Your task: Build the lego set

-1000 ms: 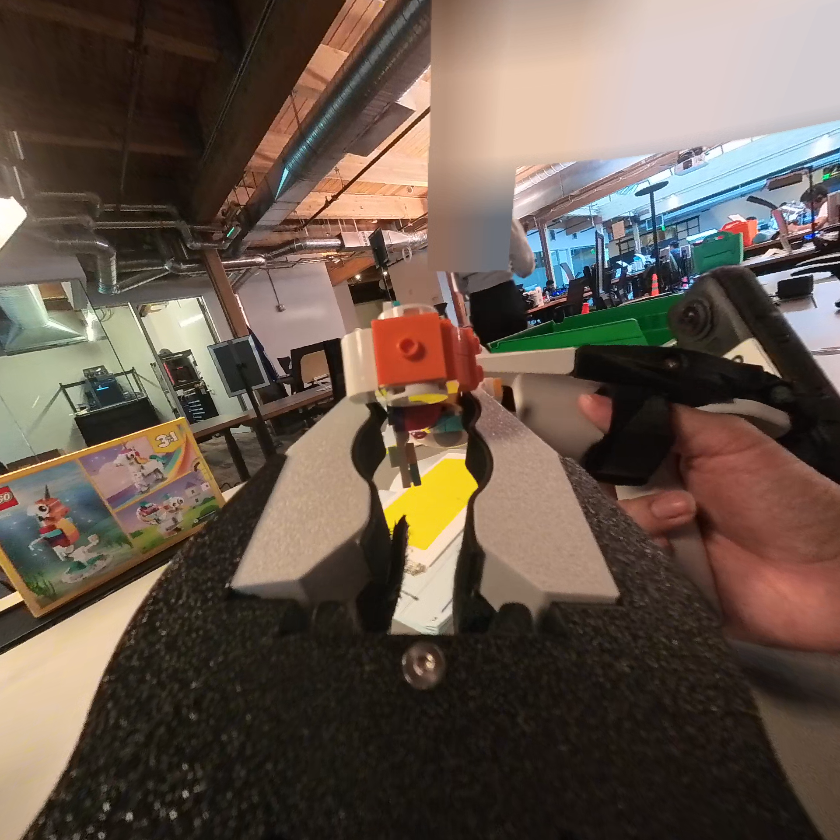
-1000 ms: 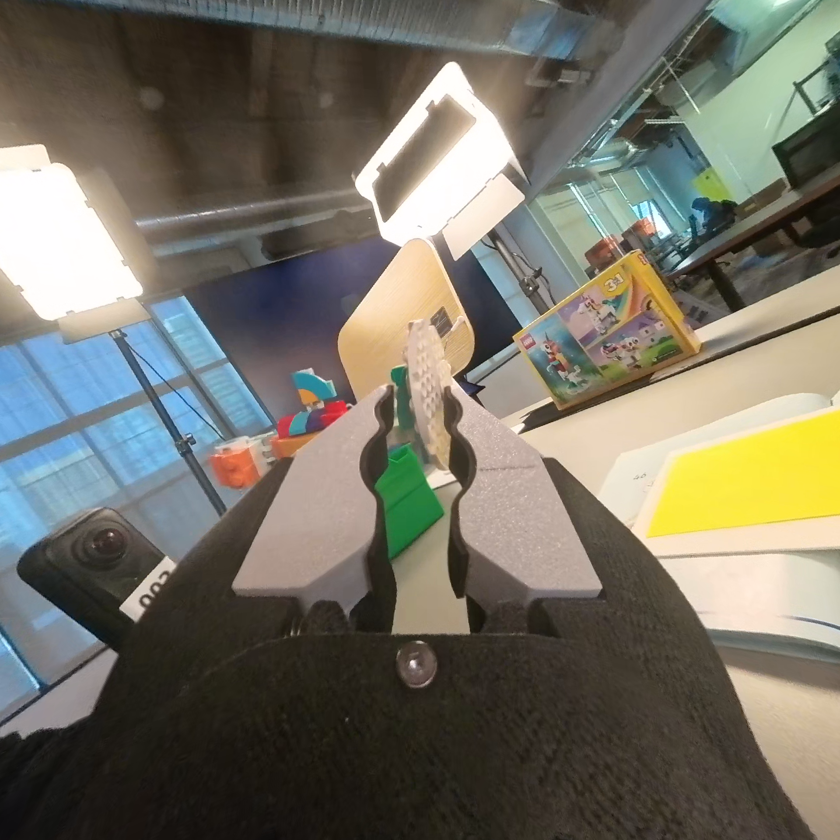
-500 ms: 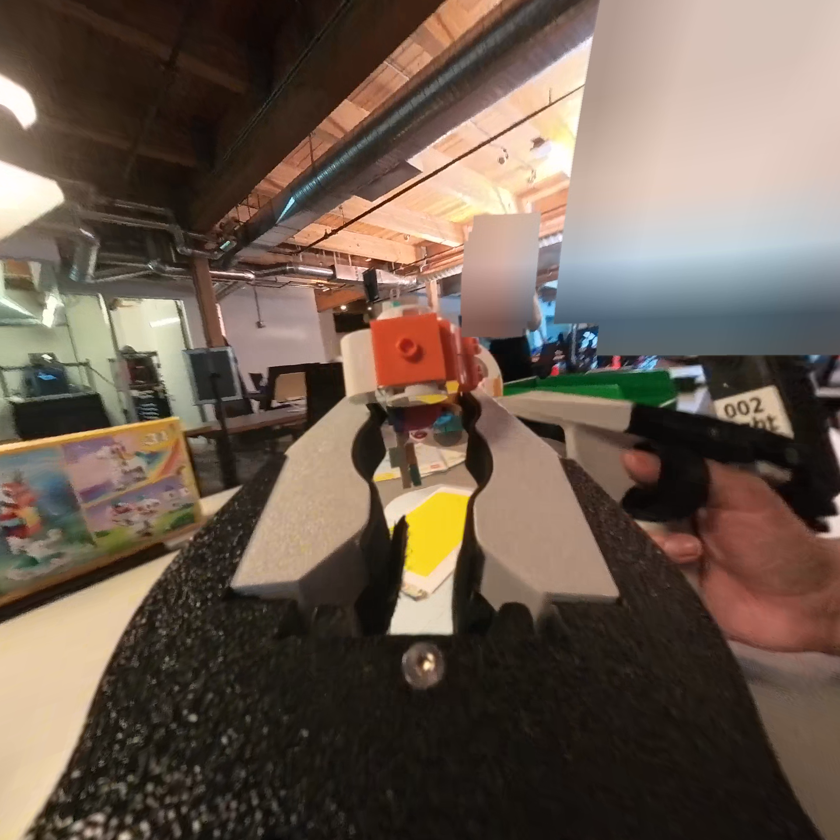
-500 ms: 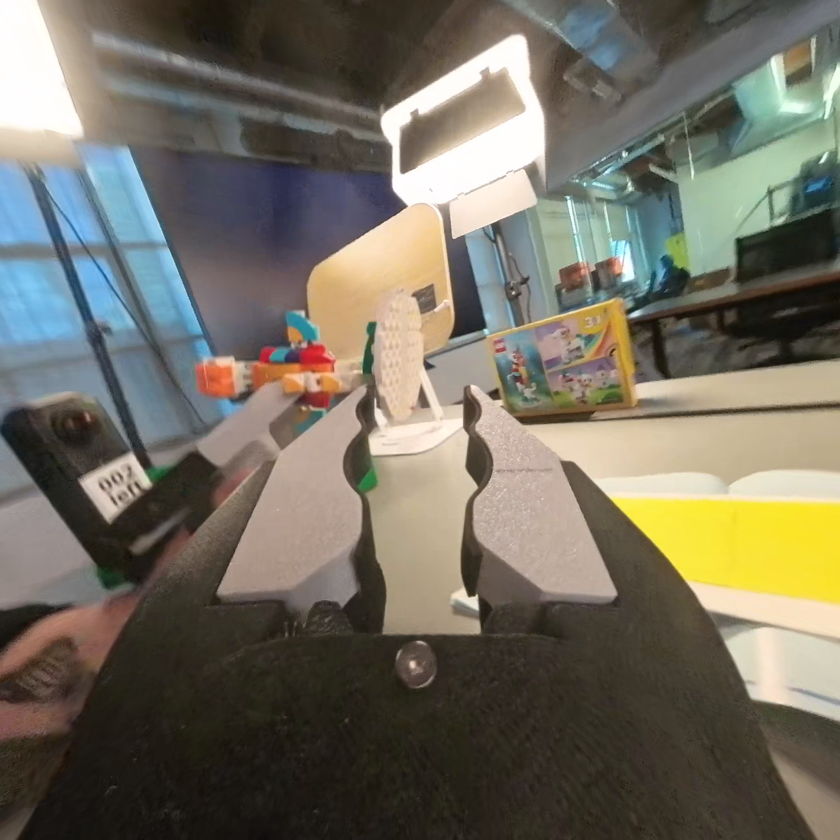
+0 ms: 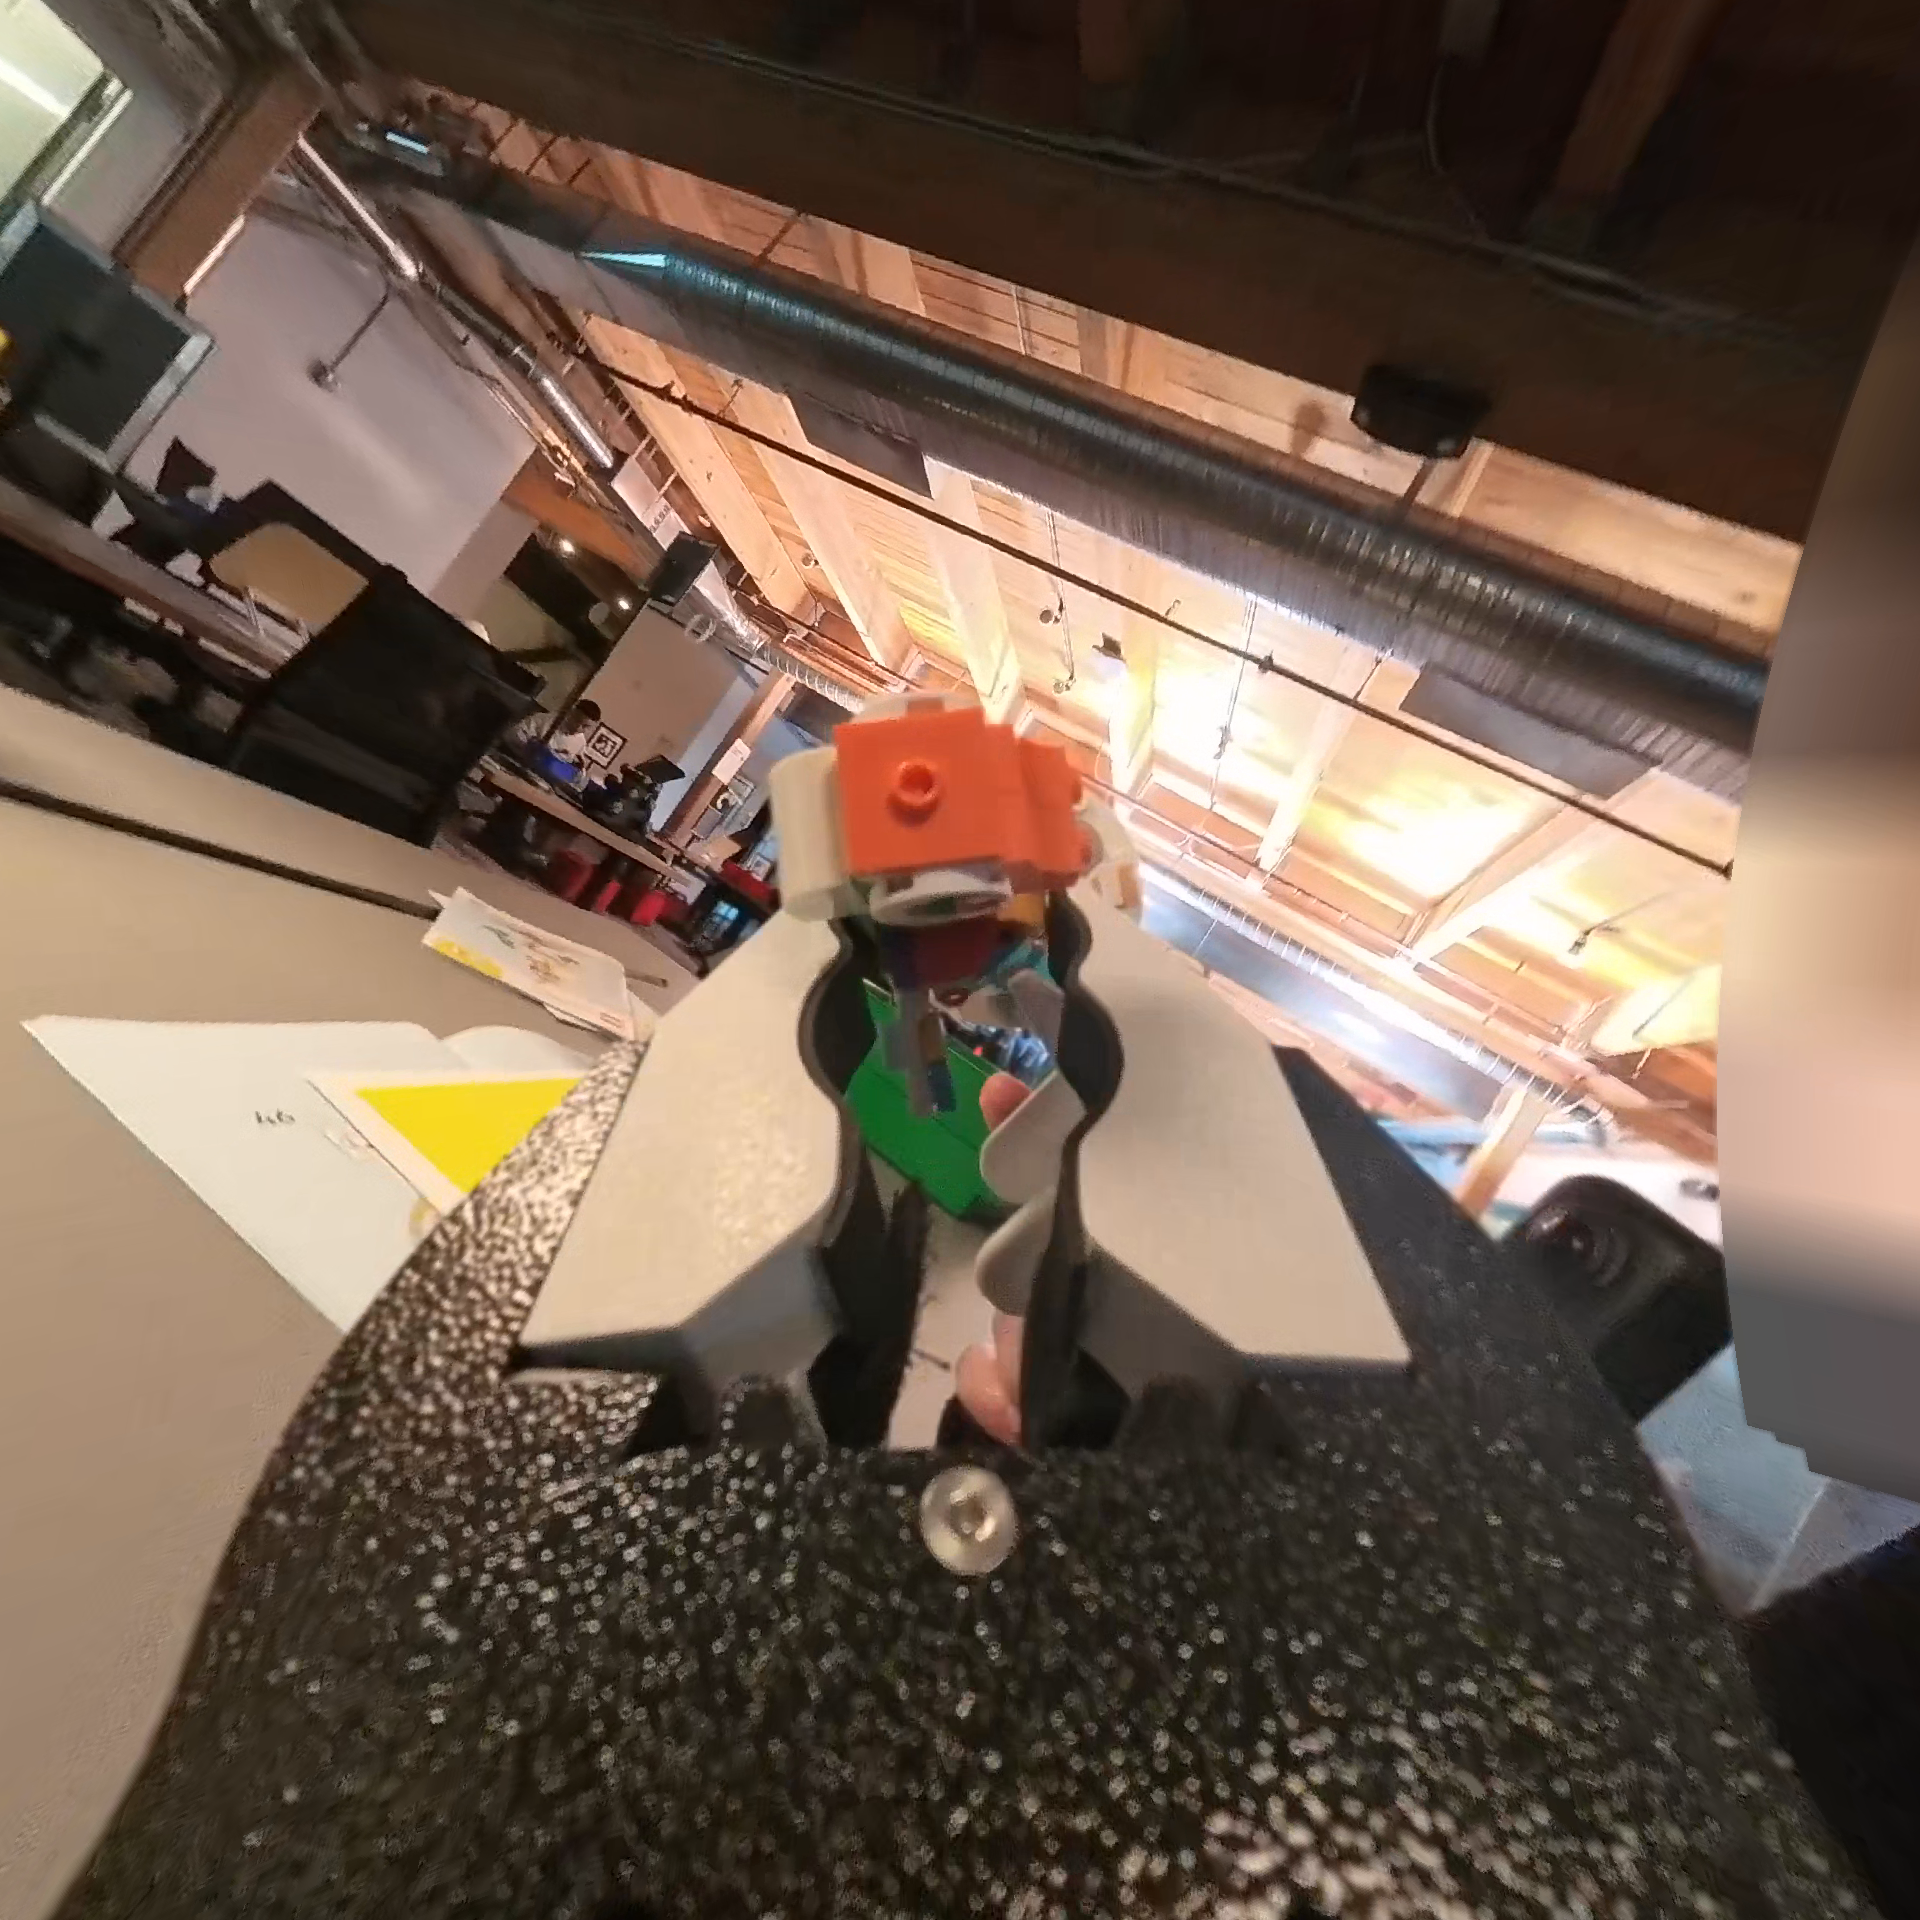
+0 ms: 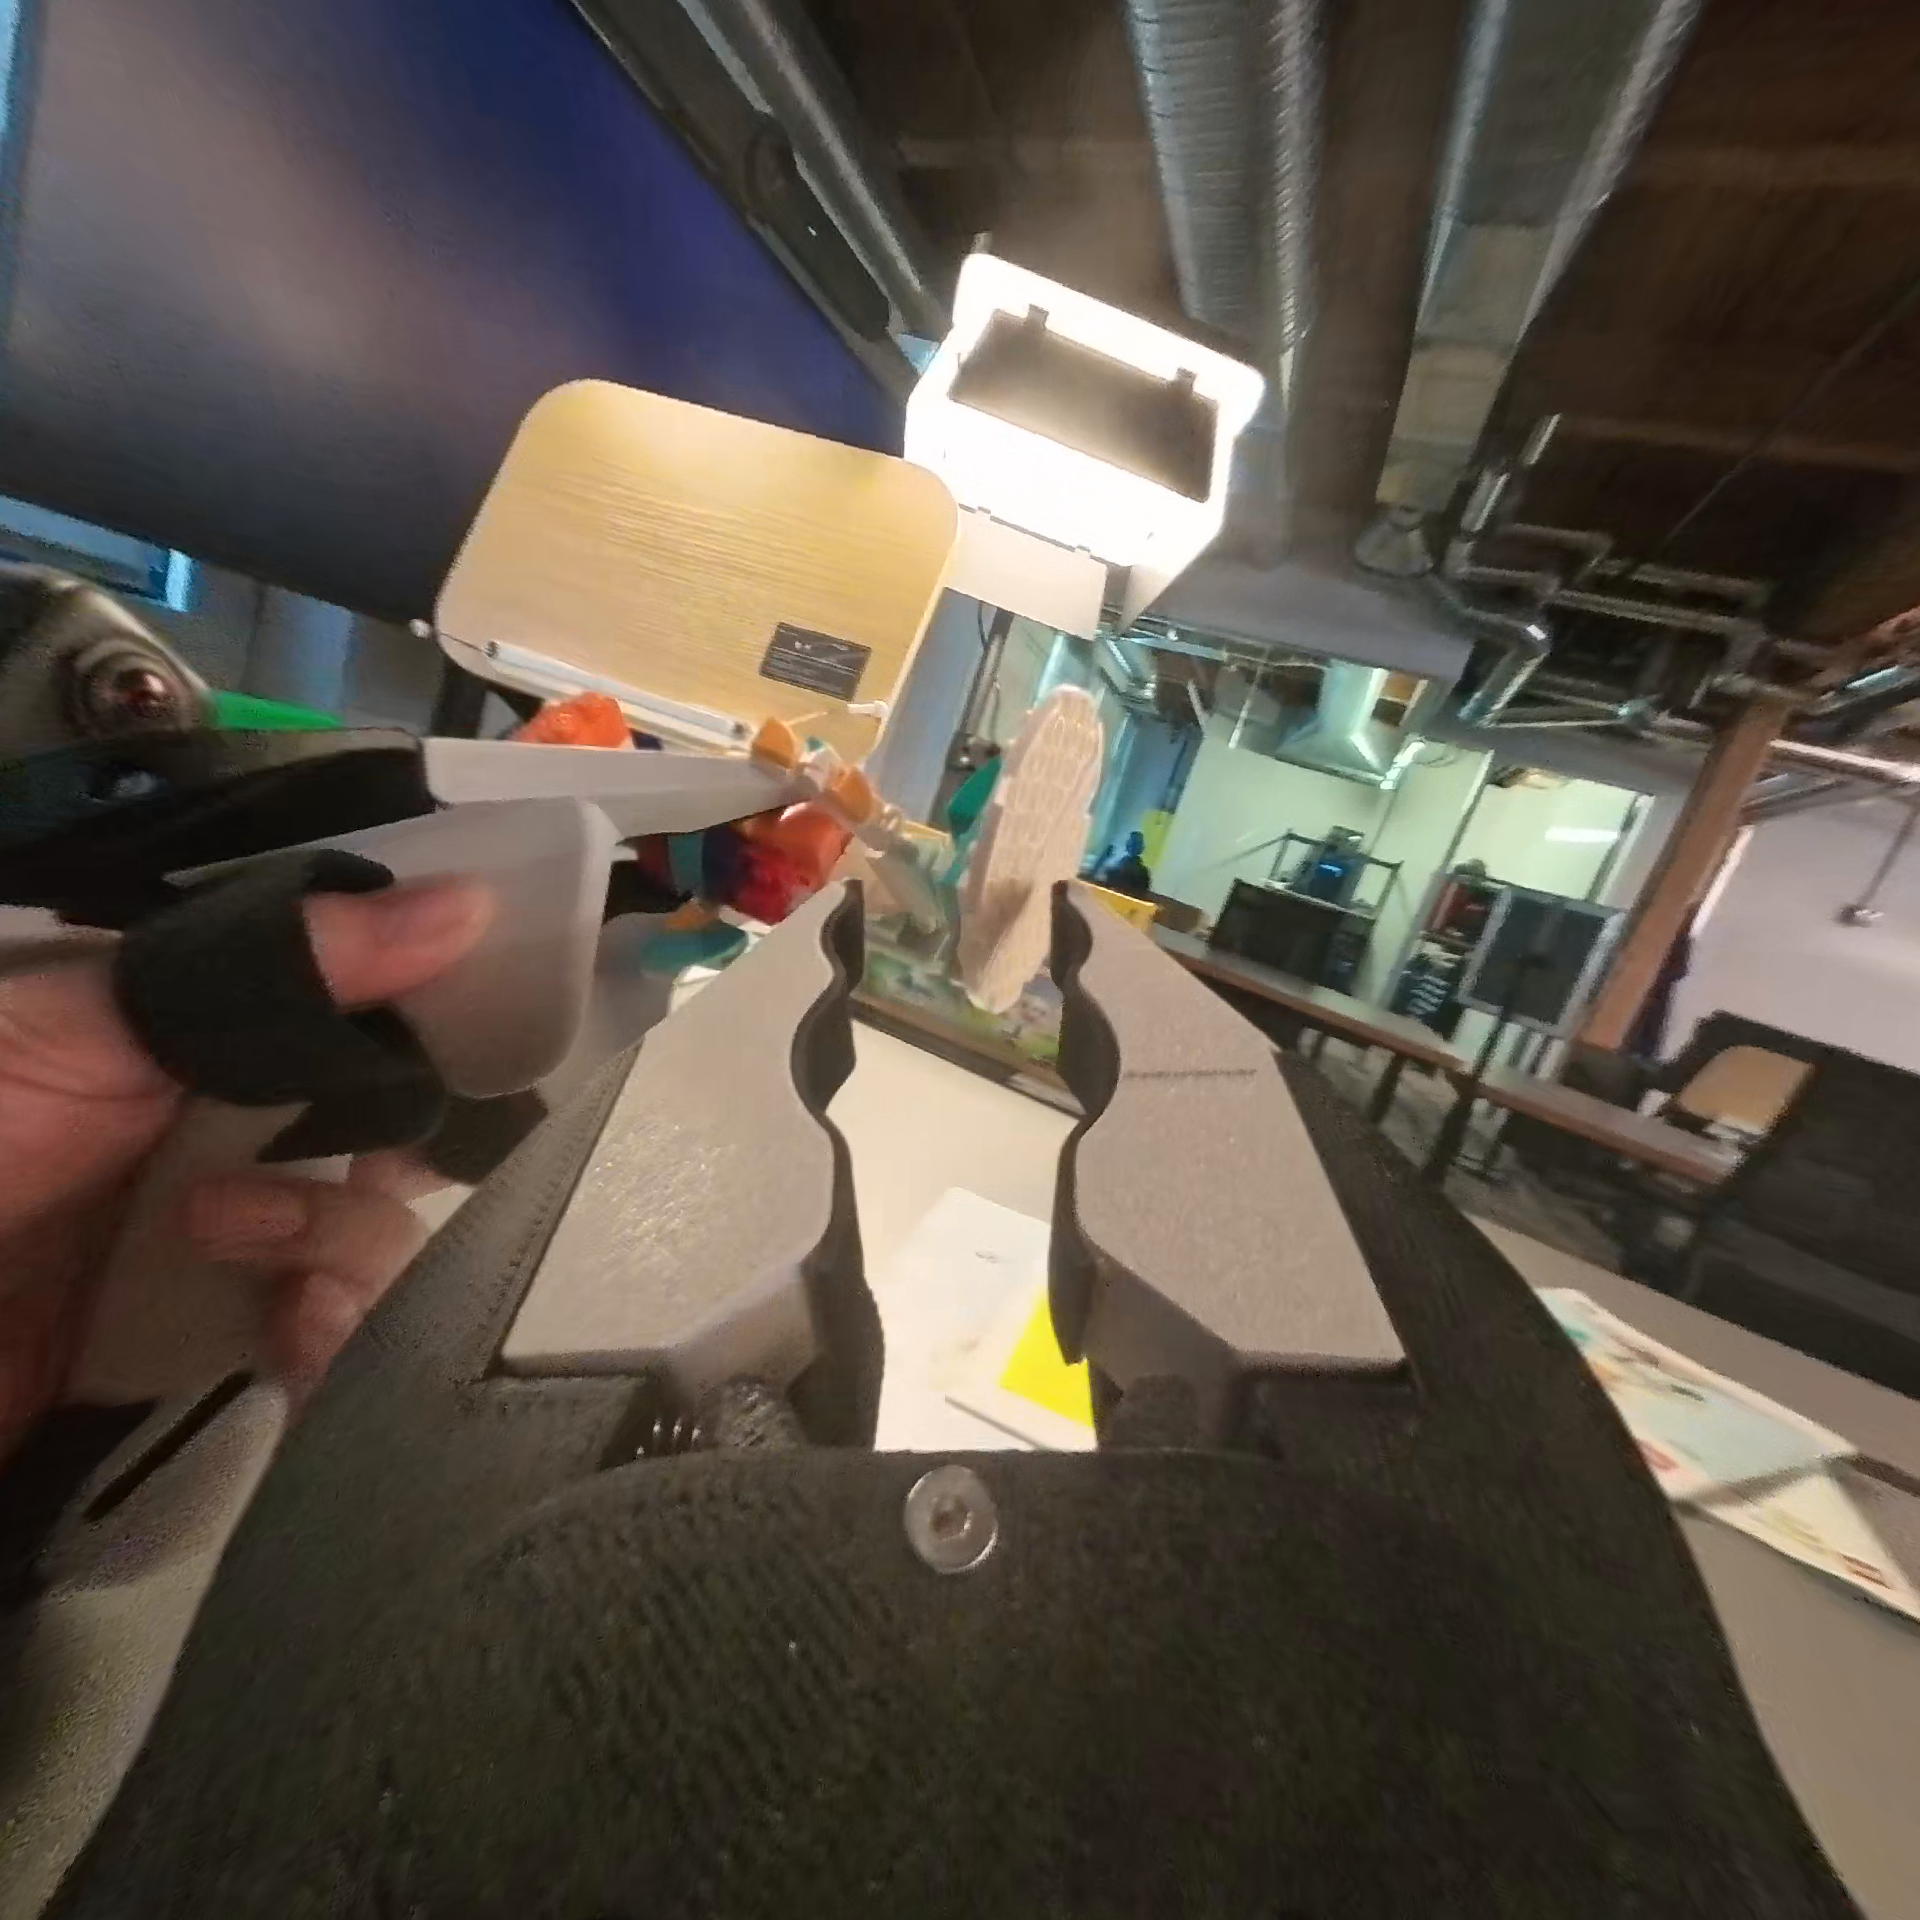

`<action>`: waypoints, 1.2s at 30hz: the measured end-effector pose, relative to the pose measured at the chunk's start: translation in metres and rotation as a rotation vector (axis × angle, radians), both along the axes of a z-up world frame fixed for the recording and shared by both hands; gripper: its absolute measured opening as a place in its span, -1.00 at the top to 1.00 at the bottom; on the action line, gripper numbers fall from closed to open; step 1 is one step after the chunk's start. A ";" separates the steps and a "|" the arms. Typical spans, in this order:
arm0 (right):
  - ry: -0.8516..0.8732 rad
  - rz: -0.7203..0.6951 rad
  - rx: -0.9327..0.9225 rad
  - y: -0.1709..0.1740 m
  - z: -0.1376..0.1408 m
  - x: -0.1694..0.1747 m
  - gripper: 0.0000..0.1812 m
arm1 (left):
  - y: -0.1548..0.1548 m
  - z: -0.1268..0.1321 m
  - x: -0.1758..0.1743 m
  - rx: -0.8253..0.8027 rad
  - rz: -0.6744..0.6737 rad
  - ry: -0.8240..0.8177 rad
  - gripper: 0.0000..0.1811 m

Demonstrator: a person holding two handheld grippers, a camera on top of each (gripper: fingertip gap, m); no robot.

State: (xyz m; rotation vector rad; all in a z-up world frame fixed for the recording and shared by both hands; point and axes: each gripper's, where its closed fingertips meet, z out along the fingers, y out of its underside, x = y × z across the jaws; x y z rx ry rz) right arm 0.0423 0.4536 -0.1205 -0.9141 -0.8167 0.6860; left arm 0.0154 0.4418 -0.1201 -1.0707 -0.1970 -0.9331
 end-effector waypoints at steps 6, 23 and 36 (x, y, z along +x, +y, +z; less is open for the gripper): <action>-0.062 -0.123 0.089 0.007 -0.002 -0.001 0.67 | 0.007 -0.010 0.002 -0.058 -0.005 -0.152 0.68; -0.093 -0.180 0.121 0.016 -0.003 0.001 0.66 | 0.014 -0.017 0.011 -0.096 -0.050 -0.244 0.67; -0.130 -0.187 0.123 0.017 -0.004 -0.001 0.69 | 0.015 -0.020 0.012 -0.112 -0.043 -0.232 0.67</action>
